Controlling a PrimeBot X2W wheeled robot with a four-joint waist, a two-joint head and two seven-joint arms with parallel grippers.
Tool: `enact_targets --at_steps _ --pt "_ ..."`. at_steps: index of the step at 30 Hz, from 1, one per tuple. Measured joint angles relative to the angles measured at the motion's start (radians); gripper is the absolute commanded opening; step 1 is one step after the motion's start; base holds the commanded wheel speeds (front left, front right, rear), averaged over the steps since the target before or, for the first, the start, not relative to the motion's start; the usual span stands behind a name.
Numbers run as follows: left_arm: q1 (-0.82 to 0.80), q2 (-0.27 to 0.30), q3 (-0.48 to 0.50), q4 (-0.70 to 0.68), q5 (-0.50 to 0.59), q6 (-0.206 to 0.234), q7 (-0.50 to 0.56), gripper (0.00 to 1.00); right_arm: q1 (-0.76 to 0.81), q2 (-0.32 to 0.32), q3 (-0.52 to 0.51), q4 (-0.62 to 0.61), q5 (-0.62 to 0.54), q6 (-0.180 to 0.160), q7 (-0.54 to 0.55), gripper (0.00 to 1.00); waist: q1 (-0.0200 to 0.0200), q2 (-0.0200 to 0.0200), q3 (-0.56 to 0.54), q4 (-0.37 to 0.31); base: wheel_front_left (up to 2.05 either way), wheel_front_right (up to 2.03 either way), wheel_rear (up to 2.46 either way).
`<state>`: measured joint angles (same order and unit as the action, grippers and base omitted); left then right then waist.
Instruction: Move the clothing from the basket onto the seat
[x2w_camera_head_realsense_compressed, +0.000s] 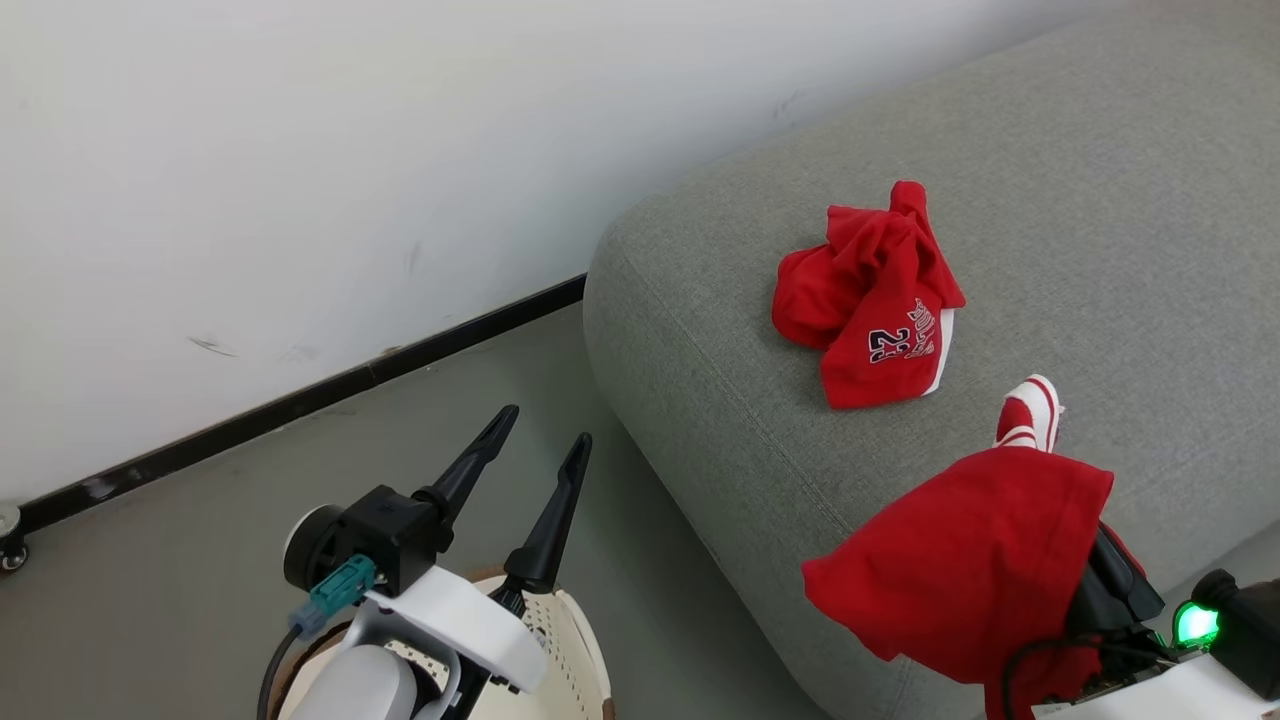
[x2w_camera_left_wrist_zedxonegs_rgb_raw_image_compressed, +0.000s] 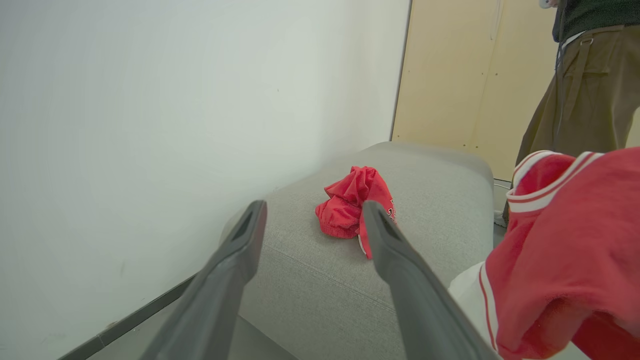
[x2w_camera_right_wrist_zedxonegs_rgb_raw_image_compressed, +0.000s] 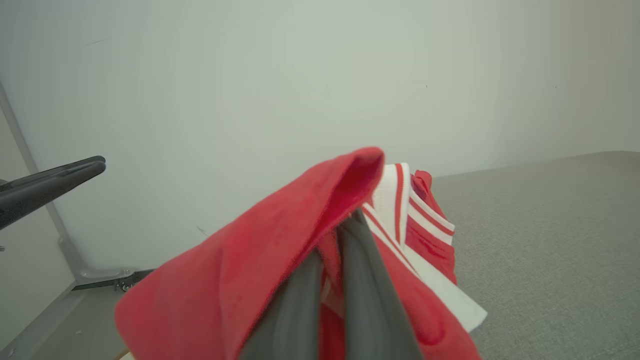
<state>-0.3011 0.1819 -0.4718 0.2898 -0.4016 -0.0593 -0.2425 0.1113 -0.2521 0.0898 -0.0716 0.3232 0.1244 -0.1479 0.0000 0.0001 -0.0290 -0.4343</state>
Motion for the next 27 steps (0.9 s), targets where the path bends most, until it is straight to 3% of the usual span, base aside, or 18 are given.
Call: enact_targets --at_steps 10,18,27 --pt "0.014 0.018 0.031 -0.039 0.008 0.035 -0.005 1.0 -0.066 -0.013 -0.048 -0.023 0.025 0.0 0.009 0.0 0.0 0.0 0.036 -0.014 0.0 0.0 0.0" --pt "0.015 0.047 0.058 -0.09 0.023 0.068 -0.005 1.0 -0.286 -0.101 -0.16 -0.014 0.077 0.0 0.04 0.0 0.0 0.0 0.072 -0.004 0.0 0.0 0.0" --pt "0.015 0.08 0.066 -0.151 0.046 0.077 -0.004 1.0 -0.515 -0.163 -0.196 0.075 0.126 0.0 0.111 0.0 0.0 0.0 0.113 0.017 0.0 0.0 0.0"
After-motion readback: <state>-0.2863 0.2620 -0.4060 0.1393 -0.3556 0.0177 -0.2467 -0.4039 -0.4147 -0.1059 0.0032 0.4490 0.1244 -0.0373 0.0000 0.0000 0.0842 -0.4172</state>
